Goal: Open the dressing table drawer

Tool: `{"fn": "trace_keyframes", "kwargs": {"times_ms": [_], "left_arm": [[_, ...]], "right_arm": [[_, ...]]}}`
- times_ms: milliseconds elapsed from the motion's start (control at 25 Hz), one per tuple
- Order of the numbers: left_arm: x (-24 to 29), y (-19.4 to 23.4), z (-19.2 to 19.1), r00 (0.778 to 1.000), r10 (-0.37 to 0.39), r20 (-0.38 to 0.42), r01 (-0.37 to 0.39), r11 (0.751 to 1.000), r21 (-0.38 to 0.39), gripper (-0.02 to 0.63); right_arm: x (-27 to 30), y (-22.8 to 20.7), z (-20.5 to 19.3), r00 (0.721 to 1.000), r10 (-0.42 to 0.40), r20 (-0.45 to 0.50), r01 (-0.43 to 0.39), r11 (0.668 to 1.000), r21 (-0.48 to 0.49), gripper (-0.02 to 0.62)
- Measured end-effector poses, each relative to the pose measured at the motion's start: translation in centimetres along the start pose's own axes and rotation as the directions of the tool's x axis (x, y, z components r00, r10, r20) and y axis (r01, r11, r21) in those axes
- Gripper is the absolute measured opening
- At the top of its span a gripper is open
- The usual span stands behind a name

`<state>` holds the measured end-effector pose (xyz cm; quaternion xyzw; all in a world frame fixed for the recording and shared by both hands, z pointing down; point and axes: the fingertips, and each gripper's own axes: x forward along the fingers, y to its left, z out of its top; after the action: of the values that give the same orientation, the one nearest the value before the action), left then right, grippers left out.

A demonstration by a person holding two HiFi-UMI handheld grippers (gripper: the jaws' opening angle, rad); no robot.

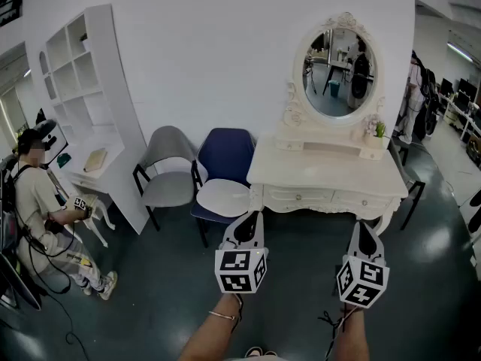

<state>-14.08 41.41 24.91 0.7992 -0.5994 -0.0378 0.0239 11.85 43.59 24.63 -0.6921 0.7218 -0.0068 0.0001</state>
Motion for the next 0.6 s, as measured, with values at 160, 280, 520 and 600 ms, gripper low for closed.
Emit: {"fn": "trace_keyframes", "kwargs": {"times_ms": [160,280,520,600], "left_arm": [[-0.2,0.1,-0.3,1.000,-0.005,-0.011,0.005,1.000,-0.004,0.018],[-0.3,0.4,-0.4,1.000,-0.005,-0.015,0.005,1.000,-0.009,0.018],[-0.6,0.5,-0.6,1.000,-0.013,-0.014,0.013,1.000,-0.010,0.018],[-0.9,0.4,-0.7,1.000,-0.007,-0.020,0.007,1.000,0.004,0.018]], "right_arm": [[-0.4,0.8,-0.1,1.000,0.005,-0.008,-0.005,1.000,-0.003,0.003],[-0.5,0.9,0.1,1.000,0.000,-0.007,0.000,1.000,-0.005,0.003],[-0.7,1.3,0.2,1.000,0.000,-0.014,0.000,0.999,-0.038,0.006],[-0.9,1.6,0.2,1.000,0.013,-0.005,-0.013,1.000,-0.019,0.008]]}}
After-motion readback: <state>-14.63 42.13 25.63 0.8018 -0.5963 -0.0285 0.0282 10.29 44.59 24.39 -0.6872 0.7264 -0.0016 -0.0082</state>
